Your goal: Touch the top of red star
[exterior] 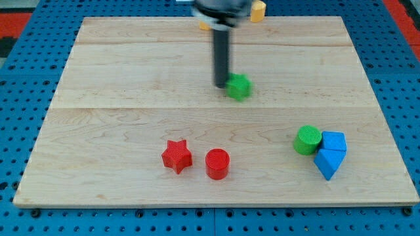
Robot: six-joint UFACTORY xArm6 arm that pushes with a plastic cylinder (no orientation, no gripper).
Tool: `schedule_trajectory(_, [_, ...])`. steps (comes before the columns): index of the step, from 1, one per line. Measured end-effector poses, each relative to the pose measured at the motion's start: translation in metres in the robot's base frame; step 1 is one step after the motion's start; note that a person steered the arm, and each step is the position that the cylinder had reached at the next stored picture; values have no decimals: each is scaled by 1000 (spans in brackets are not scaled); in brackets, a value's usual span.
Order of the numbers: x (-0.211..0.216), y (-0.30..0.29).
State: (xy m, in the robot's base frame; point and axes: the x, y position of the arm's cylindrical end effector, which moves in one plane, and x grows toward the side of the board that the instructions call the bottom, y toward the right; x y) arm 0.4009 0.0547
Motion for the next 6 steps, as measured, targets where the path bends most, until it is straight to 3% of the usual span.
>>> schedule_trajectory(1, [16, 59])
schedule_trajectory(2, [0, 79])
schedule_trajectory(4, [64, 97])
schedule_trajectory(5, [48, -10])
schedule_trajectory(6, [102, -94])
